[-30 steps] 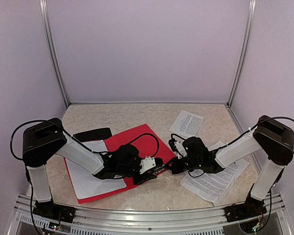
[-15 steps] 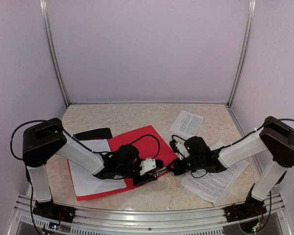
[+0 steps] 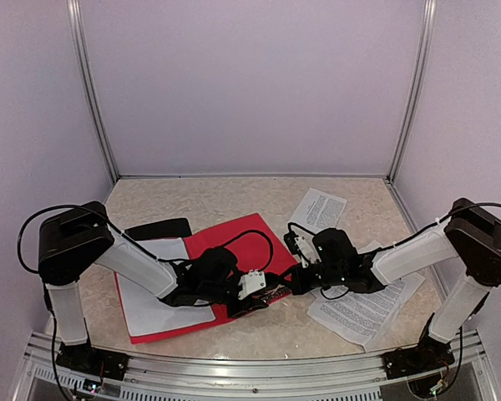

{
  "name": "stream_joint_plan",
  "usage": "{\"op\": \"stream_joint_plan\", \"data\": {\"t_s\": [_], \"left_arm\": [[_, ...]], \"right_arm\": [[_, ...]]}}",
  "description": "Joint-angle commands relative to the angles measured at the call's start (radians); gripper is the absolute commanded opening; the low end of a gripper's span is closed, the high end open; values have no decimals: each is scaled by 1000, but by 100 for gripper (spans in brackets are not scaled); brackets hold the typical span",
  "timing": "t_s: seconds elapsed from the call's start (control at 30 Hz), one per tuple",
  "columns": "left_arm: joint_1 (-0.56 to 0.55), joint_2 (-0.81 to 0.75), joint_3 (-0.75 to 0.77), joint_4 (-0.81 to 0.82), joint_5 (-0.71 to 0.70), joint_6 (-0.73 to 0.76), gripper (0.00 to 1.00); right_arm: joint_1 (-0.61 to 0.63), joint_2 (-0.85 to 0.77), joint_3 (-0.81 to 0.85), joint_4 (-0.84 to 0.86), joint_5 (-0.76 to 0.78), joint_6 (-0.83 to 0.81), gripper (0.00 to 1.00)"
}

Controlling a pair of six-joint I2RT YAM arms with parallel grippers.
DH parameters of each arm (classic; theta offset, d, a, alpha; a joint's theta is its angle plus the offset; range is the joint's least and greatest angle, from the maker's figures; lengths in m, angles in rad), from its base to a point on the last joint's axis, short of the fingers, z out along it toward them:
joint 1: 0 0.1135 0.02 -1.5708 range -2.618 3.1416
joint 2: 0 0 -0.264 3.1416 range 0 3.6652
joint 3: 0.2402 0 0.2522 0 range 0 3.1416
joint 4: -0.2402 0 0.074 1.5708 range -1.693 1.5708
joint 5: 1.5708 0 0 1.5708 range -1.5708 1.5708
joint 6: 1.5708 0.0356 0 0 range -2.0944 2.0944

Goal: Put the files into the folder
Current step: Open the spring clip on the folder at the center of the board.

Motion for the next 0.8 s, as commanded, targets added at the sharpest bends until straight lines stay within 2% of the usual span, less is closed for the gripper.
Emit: {"op": "stream_joint_plan", "data": {"t_s": [0.0,0.2,0.33,0.43,0.6,0.7,0.77], "left_arm": [[-60,44,-34,-100,47,15,0],[-53,31,-27,-78,8,-27,0],[-48,14,-25,-73,-9,-48,2],[-42,4,-23,-73,-18,-60,2],[-38,-9,-30,-64,-4,-53,3],[-36,-37,-44,-44,13,-55,10],[-31,-56,-42,-38,16,-61,19]], "right_arm": [[24,-65,-4,27,-21,10,0],[71,-179,-12,-57,15,5,0],[92,-243,-8,-134,56,-3,16],[95,-307,5,-187,97,-10,36],[94,-379,34,-333,226,-29,44],[65,-373,29,-403,313,-10,49],[33,-346,14,-416,320,13,50]]}}
